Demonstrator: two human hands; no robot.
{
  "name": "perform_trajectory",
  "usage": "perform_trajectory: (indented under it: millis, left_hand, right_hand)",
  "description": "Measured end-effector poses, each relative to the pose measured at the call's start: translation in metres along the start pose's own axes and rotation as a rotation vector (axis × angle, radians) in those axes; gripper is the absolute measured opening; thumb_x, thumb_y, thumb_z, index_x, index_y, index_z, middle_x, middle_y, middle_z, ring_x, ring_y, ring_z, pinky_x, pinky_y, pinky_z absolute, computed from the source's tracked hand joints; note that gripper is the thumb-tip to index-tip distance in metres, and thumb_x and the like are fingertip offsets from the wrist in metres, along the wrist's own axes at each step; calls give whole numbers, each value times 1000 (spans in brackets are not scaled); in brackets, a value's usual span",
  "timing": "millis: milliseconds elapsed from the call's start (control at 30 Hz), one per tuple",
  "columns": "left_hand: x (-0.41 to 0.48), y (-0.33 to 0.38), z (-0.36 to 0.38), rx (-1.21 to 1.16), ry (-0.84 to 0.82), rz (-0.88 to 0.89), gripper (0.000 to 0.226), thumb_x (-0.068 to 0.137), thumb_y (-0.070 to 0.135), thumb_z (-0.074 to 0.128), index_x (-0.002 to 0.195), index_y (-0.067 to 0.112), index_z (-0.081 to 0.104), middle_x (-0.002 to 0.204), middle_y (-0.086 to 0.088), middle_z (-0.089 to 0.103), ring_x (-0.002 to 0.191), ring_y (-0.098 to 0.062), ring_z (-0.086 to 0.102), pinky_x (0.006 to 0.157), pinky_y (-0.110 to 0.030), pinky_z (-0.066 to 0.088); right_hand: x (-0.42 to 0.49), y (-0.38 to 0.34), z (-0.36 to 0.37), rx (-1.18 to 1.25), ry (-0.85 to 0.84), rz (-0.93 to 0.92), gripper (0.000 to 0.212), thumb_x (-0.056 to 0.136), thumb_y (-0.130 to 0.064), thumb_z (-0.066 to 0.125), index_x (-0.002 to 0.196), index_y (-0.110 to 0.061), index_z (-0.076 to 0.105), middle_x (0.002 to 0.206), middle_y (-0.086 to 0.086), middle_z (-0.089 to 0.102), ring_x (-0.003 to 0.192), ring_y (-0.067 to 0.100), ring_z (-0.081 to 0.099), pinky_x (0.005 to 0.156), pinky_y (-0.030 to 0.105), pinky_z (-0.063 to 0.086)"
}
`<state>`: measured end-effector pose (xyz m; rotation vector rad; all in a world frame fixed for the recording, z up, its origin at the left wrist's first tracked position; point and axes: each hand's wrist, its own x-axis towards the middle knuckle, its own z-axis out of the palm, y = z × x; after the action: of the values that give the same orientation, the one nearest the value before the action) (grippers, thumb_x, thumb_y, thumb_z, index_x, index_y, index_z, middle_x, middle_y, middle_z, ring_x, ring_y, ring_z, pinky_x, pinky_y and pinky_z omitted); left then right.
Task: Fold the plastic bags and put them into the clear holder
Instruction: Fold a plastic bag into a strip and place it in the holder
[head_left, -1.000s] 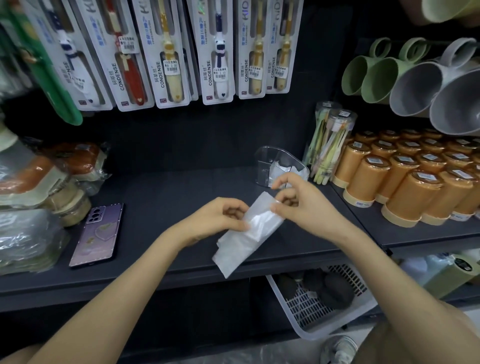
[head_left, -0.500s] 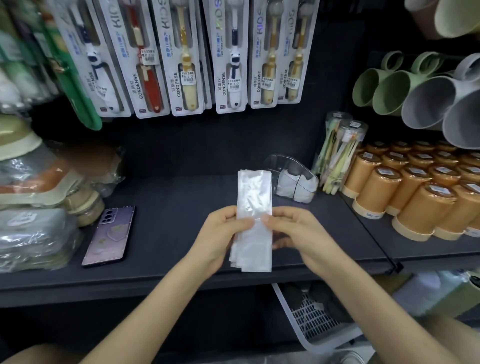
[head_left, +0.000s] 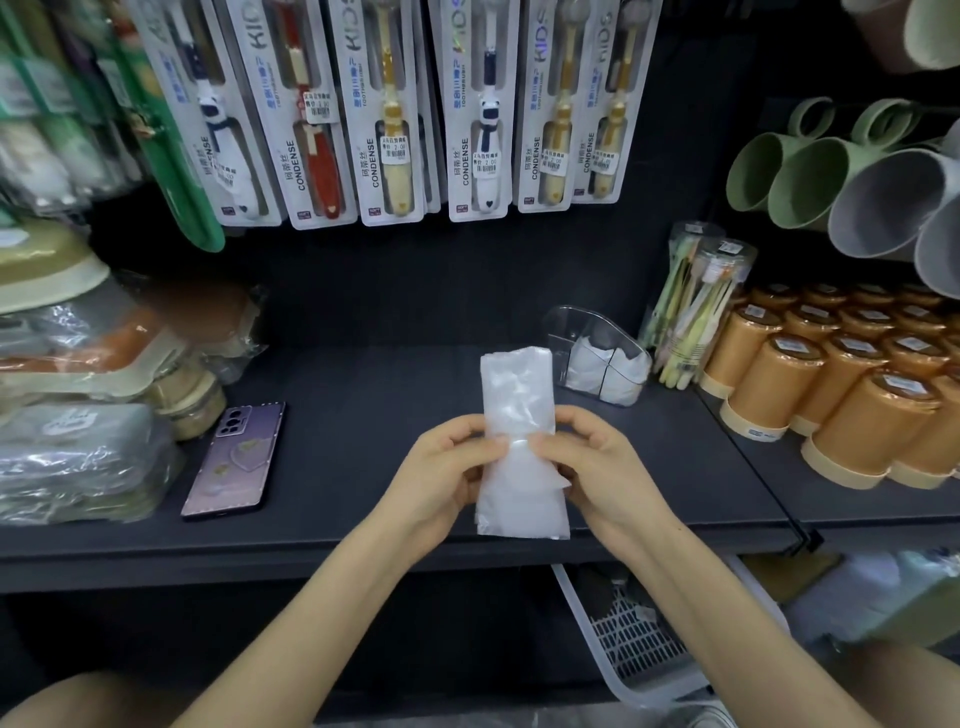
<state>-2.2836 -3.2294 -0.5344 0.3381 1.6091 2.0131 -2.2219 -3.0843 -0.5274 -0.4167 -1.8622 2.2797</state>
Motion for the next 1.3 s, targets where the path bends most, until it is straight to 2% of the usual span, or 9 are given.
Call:
perform_trajectory:
  millis: [167, 267, 400, 533, 633, 767, 933, 1200, 1300]
  left_hand:
    - [1, 7, -5, -256, -108, -114, 42, 81, 21, 51, 113, -4, 65, 106, -21, 66, 100, -38, 59, 94, -54, 46]
    - [2, 16, -9, -163, -168, -151, 43, 83, 38, 57, 110, 6, 68, 102, -19, 68, 91, -32, 64, 81, -46, 52]
    - [7, 22, -11, 141, -207, -114, 47, 74, 3, 72, 118, 16, 59, 86, -7, 68, 78, -17, 66, 64, -27, 54]
    - [13, 24, -8, 269, -167, -24, 47, 81, -9, 65, 117, 19, 57, 80, -4, 67, 76, -16, 66, 66, -24, 52]
    - [21, 23, -5, 332, -142, 29, 47, 80, -8, 67, 116, 21, 58, 83, -4, 67, 80, -18, 66, 74, -31, 52]
    - [31, 16, 3, 299, -142, 8, 42, 82, -3, 68, 117, 17, 57, 94, -7, 71, 87, -22, 68, 78, -33, 53]
    - [46, -6, 11, 379, -45, 29, 25, 79, 4, 75, 102, 1, 63, 93, -13, 73, 82, -22, 69, 69, -24, 54]
    - [90, -18, 27, 600, -25, 187, 11, 78, 9, 78, 85, 8, 69, 87, -6, 74, 78, -20, 67, 79, -33, 55]
    - [113, -18, 30, 602, -67, 187, 17, 80, 15, 77, 94, 7, 70, 93, -4, 73, 81, -10, 65, 77, -20, 53]
  right_hand:
    - [-1, -1, -3, 16, -73, -115, 20, 86, 4, 61, 94, -11, 70, 89, 2, 72, 84, 14, 68, 71, 25, 56]
    - [-1, -4, -7, -182, -96, -285, 24, 85, 11, 59, 81, -11, 69, 78, -8, 70, 77, 4, 64, 68, 17, 50]
    - [1, -6, -14, -263, -130, -286, 31, 87, 11, 56, 81, -15, 71, 80, -3, 70, 77, 11, 64, 69, 23, 52]
    - [5, -13, -31, 10, -253, -18, 30, 89, -14, 56, 118, -12, 63, 101, 13, 71, 91, 27, 67, 75, 37, 55]
    - [9, -13, -37, -168, -199, 20, 31, 92, -30, 61, 111, -6, 67, 99, 16, 72, 90, 30, 68, 76, 37, 57]
    - [16, -7, -34, -216, -36, -55, 8, 88, -4, 64, 91, 0, 71, 84, 13, 74, 76, 21, 69, 66, 28, 56]
    - [30, -3, -39, -145, 208, -157, 6, 87, -1, 65, 85, -2, 70, 75, 7, 74, 66, 13, 68, 61, 23, 55]
    - [50, 7, -71, -250, 275, -1, 4, 83, -12, 72, 80, -11, 72, 73, -6, 69, 64, -1, 59, 55, 11, 43]
    - [64, -2, -83, -213, 347, 11, 5, 83, -9, 72, 77, -10, 72, 72, -7, 68, 54, -9, 55, 52, 6, 39]
